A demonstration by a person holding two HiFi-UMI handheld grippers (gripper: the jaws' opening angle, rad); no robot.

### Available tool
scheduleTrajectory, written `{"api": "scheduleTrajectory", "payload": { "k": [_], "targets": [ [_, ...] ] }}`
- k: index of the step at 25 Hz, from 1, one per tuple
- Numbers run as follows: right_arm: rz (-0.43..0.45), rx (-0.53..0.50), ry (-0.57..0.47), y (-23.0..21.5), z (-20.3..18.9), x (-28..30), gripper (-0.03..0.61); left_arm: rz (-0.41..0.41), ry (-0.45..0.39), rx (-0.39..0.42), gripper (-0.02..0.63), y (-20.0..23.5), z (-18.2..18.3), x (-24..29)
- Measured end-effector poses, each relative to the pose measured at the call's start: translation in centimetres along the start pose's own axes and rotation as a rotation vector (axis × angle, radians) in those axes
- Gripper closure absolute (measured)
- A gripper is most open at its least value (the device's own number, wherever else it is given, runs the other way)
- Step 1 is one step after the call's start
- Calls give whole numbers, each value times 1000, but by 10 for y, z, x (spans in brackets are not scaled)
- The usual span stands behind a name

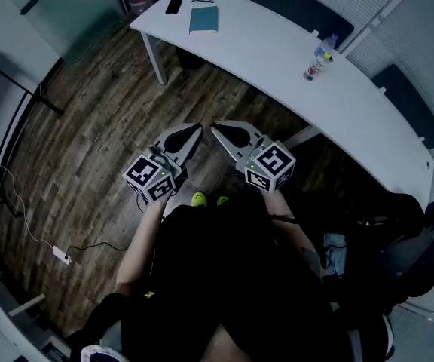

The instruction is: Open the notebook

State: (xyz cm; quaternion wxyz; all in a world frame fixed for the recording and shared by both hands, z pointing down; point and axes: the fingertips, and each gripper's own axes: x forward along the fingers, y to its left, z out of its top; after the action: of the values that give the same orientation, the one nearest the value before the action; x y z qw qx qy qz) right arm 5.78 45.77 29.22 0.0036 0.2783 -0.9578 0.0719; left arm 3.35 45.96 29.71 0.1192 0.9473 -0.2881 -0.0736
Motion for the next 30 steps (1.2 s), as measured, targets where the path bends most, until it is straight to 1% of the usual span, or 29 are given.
{"api": "scheduleTrajectory", "payload": {
  "k": [4,10,16,25,30],
  "targets": [
    [0,2,3,-1,0,-1,558,-2,5,0,598,-3,3,2],
    [-3,40,-7,-7,1,1,557,-15,-4,1,597,2,5,3],
    [-12,35,9,-4,-3,11,557,-34,4,-8,597,9,6,0],
    [-48,15,53,-3,-16,19,557,-76,18,-19,598,17,-2,-8],
    [-85,23,47,-18,-18,16,557,-62,32,-17,597,22,-5,-2]
  ]
}}
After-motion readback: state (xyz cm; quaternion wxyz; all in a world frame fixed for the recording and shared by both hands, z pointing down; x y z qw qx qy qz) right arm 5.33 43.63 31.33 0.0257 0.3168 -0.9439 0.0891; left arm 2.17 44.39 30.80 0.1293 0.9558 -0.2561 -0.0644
